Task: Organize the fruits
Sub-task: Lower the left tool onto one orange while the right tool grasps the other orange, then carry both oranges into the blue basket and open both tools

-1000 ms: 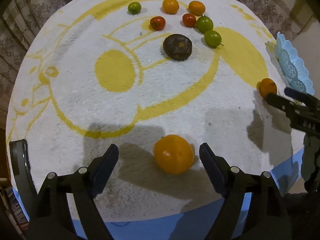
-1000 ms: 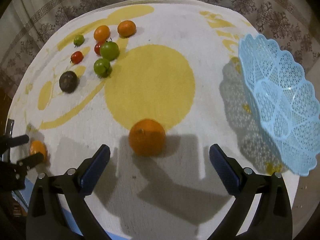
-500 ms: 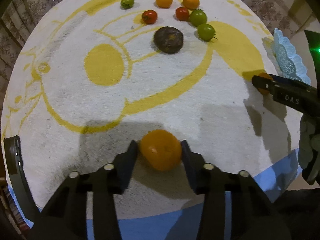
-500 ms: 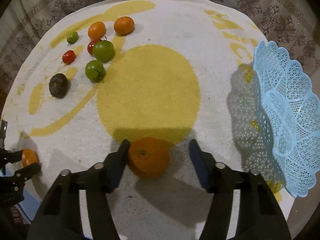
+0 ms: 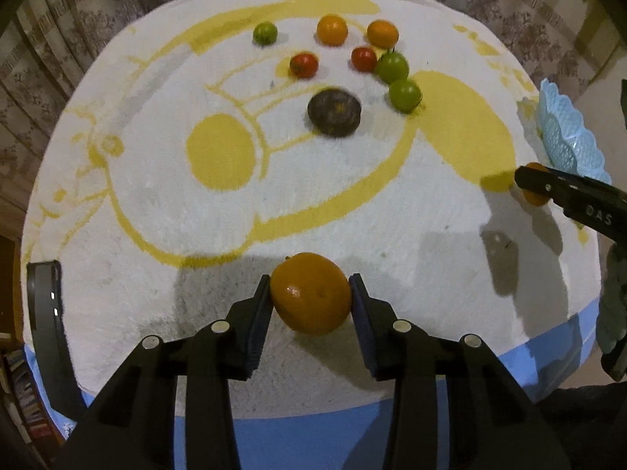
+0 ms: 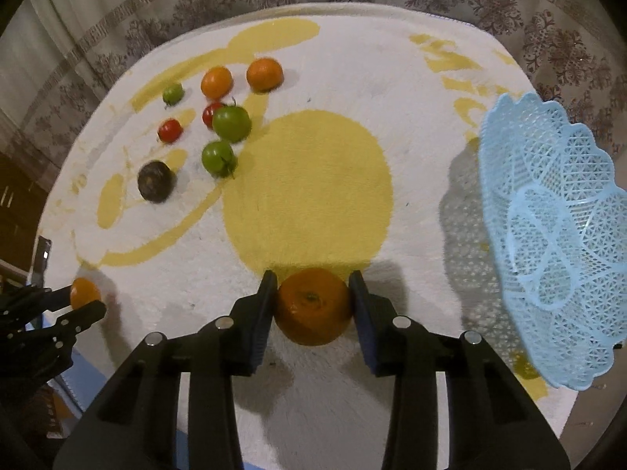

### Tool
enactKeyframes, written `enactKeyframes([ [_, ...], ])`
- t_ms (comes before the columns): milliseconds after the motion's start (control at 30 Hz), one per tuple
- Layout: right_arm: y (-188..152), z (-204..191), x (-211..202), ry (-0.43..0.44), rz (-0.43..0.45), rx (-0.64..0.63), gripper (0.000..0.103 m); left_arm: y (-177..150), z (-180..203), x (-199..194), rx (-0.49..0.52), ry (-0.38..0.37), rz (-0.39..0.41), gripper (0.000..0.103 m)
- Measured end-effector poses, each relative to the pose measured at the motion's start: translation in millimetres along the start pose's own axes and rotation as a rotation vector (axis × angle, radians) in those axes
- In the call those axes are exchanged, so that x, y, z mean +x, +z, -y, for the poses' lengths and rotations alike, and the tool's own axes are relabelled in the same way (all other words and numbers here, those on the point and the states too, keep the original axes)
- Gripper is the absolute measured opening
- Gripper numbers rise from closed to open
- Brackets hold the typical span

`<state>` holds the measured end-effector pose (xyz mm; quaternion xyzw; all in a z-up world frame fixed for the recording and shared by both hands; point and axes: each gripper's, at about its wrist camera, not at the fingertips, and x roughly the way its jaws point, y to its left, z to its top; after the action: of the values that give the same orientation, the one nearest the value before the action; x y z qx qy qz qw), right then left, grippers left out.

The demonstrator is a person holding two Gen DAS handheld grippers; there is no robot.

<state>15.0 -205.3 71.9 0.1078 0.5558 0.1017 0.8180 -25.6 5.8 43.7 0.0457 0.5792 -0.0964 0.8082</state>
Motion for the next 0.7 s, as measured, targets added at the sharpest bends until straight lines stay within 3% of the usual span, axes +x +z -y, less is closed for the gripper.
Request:
enactKeyframes([
  [333,0,31,-56,0.038,0.107,0.033,0.039,32,46,-36,0.060,-0.001,0.102,0.040],
  [700,-19,101,-108,-0.012,0.203,0.131,0.039,68,143,-52,0.214,-0.064,0.202,0.040],
])
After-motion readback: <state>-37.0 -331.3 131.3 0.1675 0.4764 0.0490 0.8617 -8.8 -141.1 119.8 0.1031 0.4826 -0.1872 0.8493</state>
